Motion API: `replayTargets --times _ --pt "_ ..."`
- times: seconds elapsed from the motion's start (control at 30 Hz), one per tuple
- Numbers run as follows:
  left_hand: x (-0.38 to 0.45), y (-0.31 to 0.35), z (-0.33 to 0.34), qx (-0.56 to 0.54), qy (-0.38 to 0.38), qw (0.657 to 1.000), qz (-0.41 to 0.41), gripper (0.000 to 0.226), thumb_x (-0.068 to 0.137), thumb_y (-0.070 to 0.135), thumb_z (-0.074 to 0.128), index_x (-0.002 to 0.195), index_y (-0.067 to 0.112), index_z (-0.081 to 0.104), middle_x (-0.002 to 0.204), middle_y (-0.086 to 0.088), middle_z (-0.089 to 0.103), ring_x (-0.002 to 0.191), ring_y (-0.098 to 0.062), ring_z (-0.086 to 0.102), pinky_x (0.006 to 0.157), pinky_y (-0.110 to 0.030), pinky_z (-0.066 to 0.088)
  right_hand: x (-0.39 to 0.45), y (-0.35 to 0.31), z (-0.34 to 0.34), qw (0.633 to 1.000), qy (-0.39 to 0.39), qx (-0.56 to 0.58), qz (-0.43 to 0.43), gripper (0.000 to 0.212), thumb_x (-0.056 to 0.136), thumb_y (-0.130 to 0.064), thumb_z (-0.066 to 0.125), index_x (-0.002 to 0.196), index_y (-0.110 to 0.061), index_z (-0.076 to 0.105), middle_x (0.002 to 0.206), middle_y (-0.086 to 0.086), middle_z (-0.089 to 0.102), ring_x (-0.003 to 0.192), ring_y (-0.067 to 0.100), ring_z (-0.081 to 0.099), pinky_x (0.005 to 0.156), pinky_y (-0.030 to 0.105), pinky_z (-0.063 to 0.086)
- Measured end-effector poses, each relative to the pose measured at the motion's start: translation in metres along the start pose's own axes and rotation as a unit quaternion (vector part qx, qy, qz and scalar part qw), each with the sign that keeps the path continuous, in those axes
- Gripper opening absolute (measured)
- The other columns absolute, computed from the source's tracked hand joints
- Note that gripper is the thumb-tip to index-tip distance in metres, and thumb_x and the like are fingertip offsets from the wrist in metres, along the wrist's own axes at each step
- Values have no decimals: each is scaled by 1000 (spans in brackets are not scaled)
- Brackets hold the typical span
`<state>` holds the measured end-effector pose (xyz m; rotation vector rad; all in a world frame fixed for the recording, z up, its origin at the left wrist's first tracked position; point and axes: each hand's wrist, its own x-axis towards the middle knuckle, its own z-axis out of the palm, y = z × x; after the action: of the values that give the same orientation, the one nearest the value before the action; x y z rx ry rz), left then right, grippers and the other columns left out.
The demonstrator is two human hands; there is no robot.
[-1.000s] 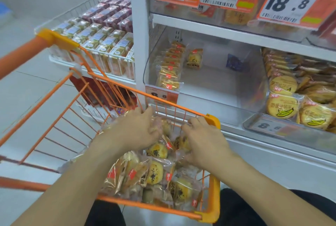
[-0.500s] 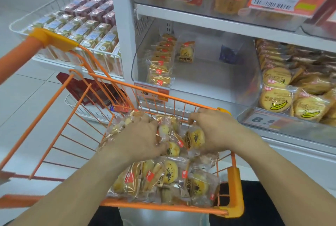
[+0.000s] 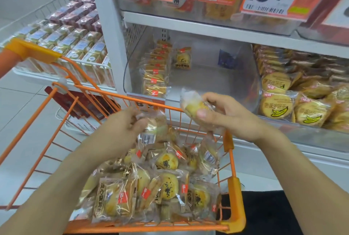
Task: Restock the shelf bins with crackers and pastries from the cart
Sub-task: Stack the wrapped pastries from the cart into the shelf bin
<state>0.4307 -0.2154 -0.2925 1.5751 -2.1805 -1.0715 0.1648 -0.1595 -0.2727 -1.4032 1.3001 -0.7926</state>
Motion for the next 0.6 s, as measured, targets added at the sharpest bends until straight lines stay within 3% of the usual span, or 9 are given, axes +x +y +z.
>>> replayTargets --times 0.1,0.17,0.27,0.33,0.43,0.53,0.6 --pt "-3 4 -13 -168 -29 985 -11 19 101 32 48 108 20 61 106 -5 63 66 -28 71 68 -41 60 4 -1 8 995 58 82 10 73 77 -62 70 118 -3 60 91 6 65 81 23 66 69 37 56" --pt "-6 10 -17 -257 -53 965 14 23 98 29 49 115 20 62 111 -10 61 67 -34 67 67 -42 60 6 -2 14 985 90 143 29 75 76 -70 68 122 -12 64 108 8 70 98 25 70 78 40 57" --pt "-8 18 -15 -325 -70 940 83 28 93 20 51 117 19 64 108 -12 66 81 -32 66 70 -36 59 5 -6 23 957 86 268 62 44 86 -59 60 107 -23 76 111 4 74 103 21 72 88 52 58" --pt "-10 25 -11 -341 -67 931 114 26 92 15 52 112 21 67 112 -16 66 92 -39 66 78 -43 59 4 -9 28 934 52 342 89 42 85 -52 59 110 -22 76 114 10 74 105 27 71 86 62 56" --pt "-8 28 -5 -326 -44 938 110 26 96 6 54 102 24 73 119 -2 67 103 -39 64 92 -63 49 6 -10 33 907 16 396 145 56 80 -44 70 127 -14 66 133 24 61 110 37 69 74 56 60" --pt "-3 29 -1 -361 -57 927 87 32 83 -4 64 99 20 78 133 11 59 122 -19 60 99 -65 44 7 -4 35 924 -9 351 148 57 77 -26 82 129 -9 66 134 12 64 115 30 67 78 51 61" --pt "-1 27 2 -391 -67 915 76 48 64 -4 54 103 14 77 138 4 57 128 -22 55 102 -63 43 8 0 35 927 -16 349 136 62 76 -14 81 134 -4 60 128 15 68 113 30 69 77 46 62"
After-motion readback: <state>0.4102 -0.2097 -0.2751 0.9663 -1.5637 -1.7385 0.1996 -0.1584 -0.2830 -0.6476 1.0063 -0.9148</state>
